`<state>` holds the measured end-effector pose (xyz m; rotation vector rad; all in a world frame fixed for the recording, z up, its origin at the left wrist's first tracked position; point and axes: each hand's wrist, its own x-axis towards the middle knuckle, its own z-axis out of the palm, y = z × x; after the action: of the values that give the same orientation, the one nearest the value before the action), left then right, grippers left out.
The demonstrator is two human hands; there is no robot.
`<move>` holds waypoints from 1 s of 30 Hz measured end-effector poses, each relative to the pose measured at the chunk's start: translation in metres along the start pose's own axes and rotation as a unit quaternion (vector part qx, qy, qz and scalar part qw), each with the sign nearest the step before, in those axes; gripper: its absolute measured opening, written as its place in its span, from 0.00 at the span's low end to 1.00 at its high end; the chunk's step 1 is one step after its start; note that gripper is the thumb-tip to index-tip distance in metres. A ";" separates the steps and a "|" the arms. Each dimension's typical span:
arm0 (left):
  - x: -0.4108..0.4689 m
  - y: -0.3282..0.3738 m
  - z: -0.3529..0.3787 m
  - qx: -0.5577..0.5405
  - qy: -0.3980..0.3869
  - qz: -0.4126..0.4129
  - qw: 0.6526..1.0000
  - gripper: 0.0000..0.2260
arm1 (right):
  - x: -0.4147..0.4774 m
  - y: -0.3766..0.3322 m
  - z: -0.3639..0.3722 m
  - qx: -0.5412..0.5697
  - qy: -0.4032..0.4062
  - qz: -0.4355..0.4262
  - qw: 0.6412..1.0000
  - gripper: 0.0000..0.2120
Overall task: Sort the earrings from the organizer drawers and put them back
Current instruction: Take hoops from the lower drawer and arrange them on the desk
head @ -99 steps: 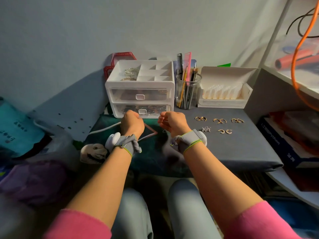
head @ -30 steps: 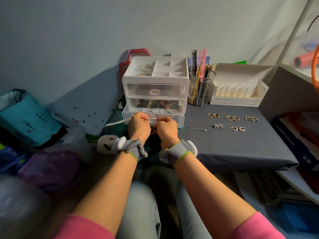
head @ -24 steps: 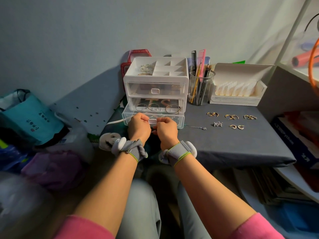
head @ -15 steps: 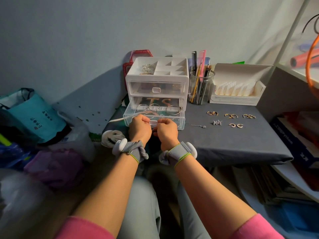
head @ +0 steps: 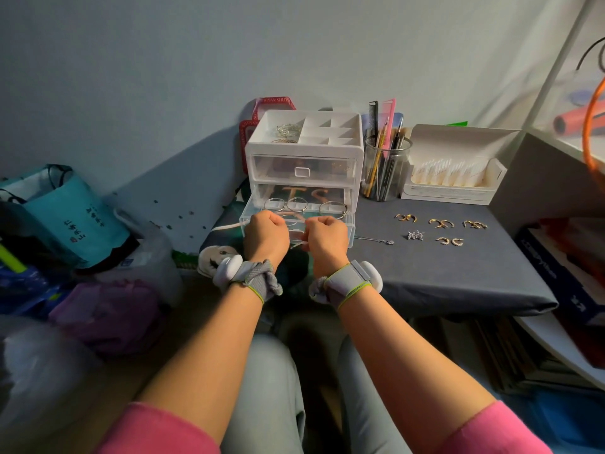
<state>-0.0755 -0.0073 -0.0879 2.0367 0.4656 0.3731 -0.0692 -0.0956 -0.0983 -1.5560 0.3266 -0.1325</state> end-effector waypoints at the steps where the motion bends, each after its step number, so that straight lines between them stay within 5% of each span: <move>1: 0.001 0.002 -0.002 0.004 0.005 0.007 1.000 0.09 | 0.000 -0.006 -0.004 0.006 0.002 0.000 1.000 0.10; 10: 0.022 0.020 -0.016 0.028 0.023 0.040 0.999 0.10 | 0.011 -0.055 -0.019 0.018 -0.010 -0.057 0.998 0.08; 16: 0.039 0.028 -0.014 0.064 -0.011 0.064 0.996 0.10 | 0.043 -0.060 -0.015 -0.075 -0.004 -0.092 0.993 0.12; 22: 0.045 0.033 -0.012 0.165 -0.036 0.114 0.979 0.12 | 0.057 -0.057 -0.019 -0.252 -0.095 -0.106 0.957 0.12; 30: 0.048 0.034 -0.008 0.193 -0.036 0.129 0.972 0.12 | 0.061 -0.055 -0.020 -0.283 -0.105 -0.100 0.948 0.13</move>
<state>-0.0314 0.0062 -0.0508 2.4926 0.2397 0.3840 -0.0101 -0.1338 -0.0506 -2.1534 0.0318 -0.0274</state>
